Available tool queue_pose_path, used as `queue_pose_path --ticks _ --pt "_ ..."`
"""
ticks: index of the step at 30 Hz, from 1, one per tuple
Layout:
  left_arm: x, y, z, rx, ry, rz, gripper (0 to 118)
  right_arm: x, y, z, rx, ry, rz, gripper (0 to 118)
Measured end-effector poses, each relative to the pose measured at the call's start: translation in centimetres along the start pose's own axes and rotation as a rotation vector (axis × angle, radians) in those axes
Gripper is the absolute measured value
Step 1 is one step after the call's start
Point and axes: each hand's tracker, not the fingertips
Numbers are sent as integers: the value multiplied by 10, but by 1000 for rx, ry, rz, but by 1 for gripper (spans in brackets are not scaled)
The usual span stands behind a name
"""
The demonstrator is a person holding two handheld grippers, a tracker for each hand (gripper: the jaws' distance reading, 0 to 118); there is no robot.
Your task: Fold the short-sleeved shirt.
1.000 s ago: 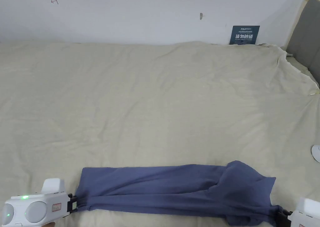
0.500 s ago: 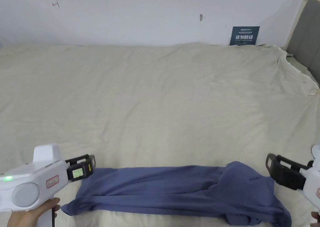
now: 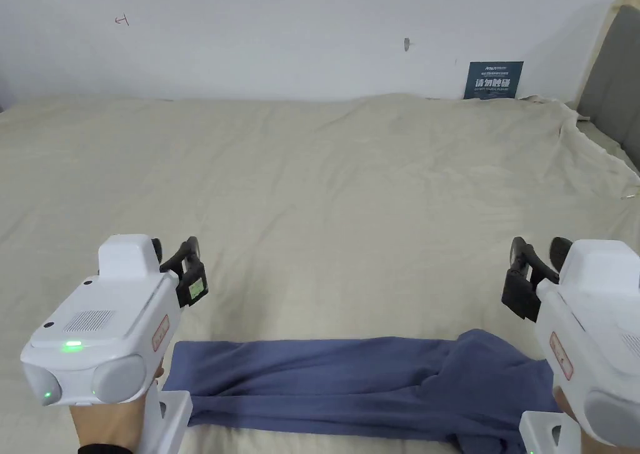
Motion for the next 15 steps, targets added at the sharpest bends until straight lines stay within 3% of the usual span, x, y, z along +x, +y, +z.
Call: queue_pose_path --ticks 2,3,11,15 --pt "-3 -1 0 9 -34 19 14 -2 -2 -2 17 -17 -2 0" --pt "-4 -2 0 1 -51 39 1 -5 -2 -3 20 -19 2 0" --pt "-14 -5 -5 -59 -94 59 0 -10 -2 -8 10 8 16 0" --pt "-33 -8 -16 -165 -175 159 0 -8 -2 -11 -4 16 13 0"
